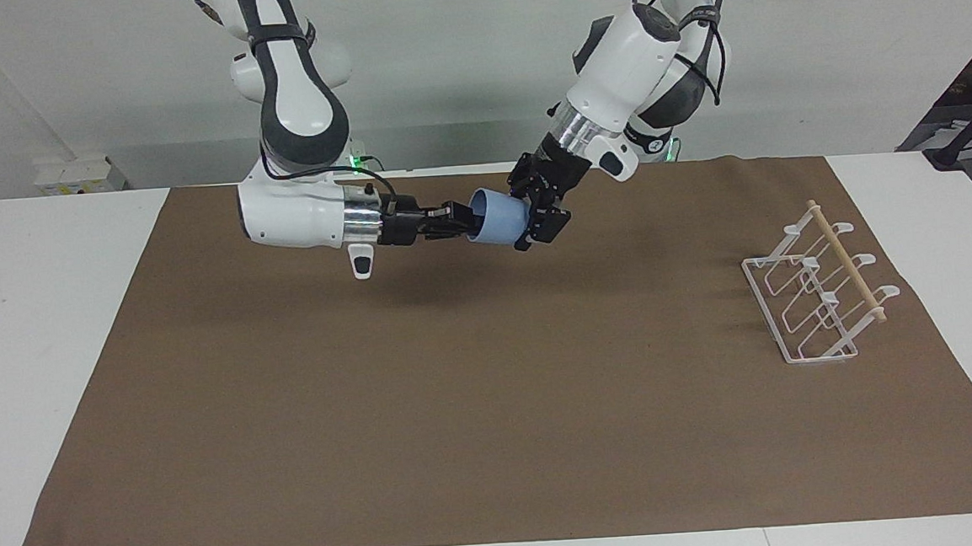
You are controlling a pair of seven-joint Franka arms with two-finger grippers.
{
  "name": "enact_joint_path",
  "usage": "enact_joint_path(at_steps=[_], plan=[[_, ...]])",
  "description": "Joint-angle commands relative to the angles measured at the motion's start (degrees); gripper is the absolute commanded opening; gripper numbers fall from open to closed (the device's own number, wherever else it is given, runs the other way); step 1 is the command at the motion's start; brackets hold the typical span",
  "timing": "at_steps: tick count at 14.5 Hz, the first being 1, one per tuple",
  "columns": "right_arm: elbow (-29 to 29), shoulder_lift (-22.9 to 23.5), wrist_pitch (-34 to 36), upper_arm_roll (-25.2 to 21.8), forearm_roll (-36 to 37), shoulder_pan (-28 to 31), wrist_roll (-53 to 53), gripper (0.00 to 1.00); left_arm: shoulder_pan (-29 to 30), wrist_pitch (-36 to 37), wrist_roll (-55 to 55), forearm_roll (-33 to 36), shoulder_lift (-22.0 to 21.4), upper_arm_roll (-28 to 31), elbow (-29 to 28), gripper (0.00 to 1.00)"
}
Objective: Hang cup on cup holder
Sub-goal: 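Grasp the cup with the left gripper while the right gripper releases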
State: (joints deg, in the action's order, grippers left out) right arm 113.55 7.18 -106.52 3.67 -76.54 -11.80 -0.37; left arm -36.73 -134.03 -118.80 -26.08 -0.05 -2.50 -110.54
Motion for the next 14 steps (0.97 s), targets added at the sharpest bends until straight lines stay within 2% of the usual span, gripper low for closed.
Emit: enact_joint_path(at_steps=[1, 6, 10, 14], plan=[[0.5, -1.7, -0.4, 0.0, 1.8, 0.8, 1.4, 0.99, -0.7, 0.4, -1.3, -0.8, 0.4, 0.8, 1.2, 0.53], [-1.1, -5.6, -1.7, -0.4, 16.9, 7.4, 1.2, 0.99, 0.0, 6.6, -1.8, 0.9, 0.3, 1.1, 2.8, 0.52], [-1.9, -7.2, -1.3, -0.4, 30.0, 12.9, 1.1, 0.99, 1.1, 15.7, -3.0, 11.5, 0.1, 1.4, 4.0, 0.51], [-6.1, -8.9, -0.9, -0.4, 55.5, 14.4, 0.9, 0.99, 5.6, 28.0, -2.9, 26.6, 0.2, 1.3, 6.4, 0.51]])
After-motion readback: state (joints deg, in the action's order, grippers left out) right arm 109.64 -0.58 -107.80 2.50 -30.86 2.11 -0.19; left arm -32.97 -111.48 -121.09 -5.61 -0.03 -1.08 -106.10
